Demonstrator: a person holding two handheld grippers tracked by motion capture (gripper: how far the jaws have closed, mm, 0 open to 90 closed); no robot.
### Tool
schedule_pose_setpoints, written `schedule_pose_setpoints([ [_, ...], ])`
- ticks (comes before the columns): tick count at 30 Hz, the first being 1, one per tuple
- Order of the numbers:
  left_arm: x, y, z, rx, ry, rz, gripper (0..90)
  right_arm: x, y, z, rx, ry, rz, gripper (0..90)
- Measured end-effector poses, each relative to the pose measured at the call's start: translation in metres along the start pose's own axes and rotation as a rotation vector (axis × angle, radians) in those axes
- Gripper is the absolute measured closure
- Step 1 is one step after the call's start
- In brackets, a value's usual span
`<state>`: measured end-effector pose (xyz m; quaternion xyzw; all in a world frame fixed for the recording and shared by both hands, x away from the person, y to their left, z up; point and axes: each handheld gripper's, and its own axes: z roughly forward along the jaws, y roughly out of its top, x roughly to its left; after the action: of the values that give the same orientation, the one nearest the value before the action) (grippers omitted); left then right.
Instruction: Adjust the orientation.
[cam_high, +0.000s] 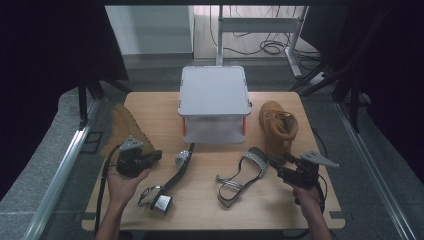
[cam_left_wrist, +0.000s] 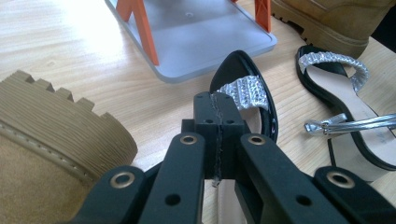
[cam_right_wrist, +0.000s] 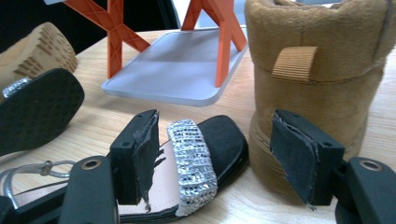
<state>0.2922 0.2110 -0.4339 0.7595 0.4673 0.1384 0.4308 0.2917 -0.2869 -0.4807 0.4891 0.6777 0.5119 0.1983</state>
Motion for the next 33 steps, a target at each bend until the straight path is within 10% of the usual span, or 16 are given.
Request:
schedule_pose_setpoints([
  [33, -0.009, -0.015, 0.029, 0.211, -0.033, 0.064, 89.9, 0.033, 0.017, 0.017, -0.010, -0.016, -0.061, 33.5],
])
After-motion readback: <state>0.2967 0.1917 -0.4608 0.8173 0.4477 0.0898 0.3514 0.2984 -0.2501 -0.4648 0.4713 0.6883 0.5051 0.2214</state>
